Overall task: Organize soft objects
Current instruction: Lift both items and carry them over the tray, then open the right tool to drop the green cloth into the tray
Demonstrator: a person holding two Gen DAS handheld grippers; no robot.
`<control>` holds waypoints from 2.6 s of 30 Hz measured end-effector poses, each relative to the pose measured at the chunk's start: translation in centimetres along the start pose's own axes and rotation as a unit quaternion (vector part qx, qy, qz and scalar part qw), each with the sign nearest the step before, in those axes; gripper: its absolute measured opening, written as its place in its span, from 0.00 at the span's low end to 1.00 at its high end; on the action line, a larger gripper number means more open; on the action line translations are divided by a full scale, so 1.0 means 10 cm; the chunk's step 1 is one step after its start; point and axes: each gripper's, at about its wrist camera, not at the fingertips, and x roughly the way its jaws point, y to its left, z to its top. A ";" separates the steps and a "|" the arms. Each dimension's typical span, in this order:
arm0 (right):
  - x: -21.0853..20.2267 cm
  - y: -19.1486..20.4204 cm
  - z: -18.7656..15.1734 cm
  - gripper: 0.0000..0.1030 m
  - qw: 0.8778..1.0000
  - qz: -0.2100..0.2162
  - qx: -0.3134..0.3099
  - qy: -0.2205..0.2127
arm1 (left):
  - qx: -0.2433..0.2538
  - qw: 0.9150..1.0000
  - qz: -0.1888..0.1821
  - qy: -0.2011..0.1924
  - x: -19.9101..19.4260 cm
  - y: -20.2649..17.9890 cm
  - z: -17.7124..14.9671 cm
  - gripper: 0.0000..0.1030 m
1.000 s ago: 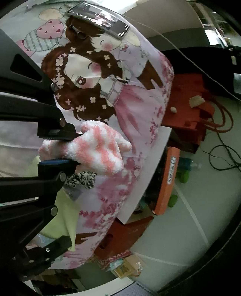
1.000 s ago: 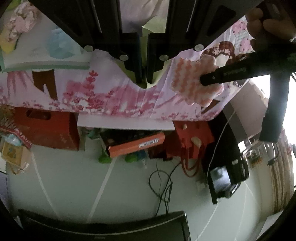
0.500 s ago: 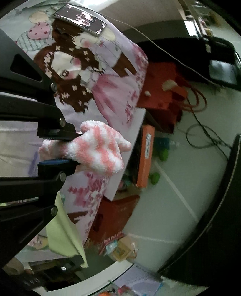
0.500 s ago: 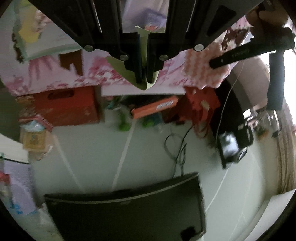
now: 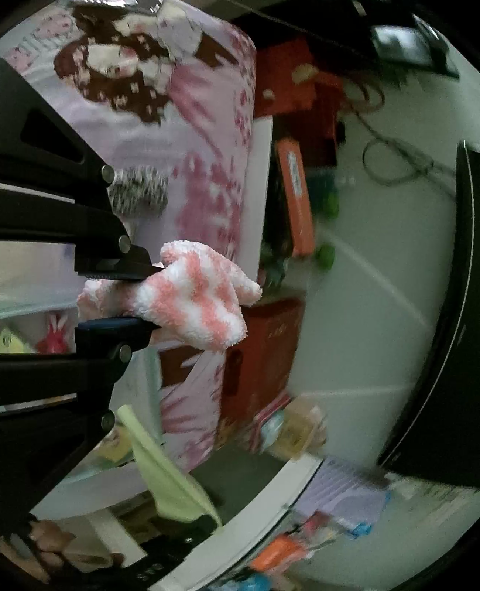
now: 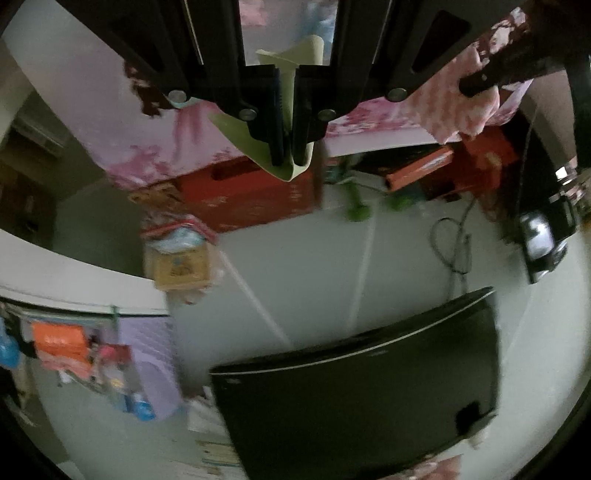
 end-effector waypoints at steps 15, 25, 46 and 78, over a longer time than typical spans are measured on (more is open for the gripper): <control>0.46 -0.50 -0.33 0.04 0.994 -0.045 0.028 0.093 | 0.065 0.996 -0.023 0.062 0.51 -0.52 -0.30 0.16; 0.83 -0.64 -0.67 0.04 0.979 -0.057 0.040 0.190 | 0.066 0.991 -0.010 0.112 0.86 -0.50 -0.49 0.16; 1.10 -0.74 -0.93 0.04 0.955 -0.088 0.035 0.282 | 0.057 0.983 0.018 0.173 1.26 -0.39 -0.69 0.16; 0.78 -0.70 -0.69 0.55 0.950 -0.125 0.005 0.287 | 0.039 0.990 0.015 0.133 0.64 -0.33 -0.34 0.60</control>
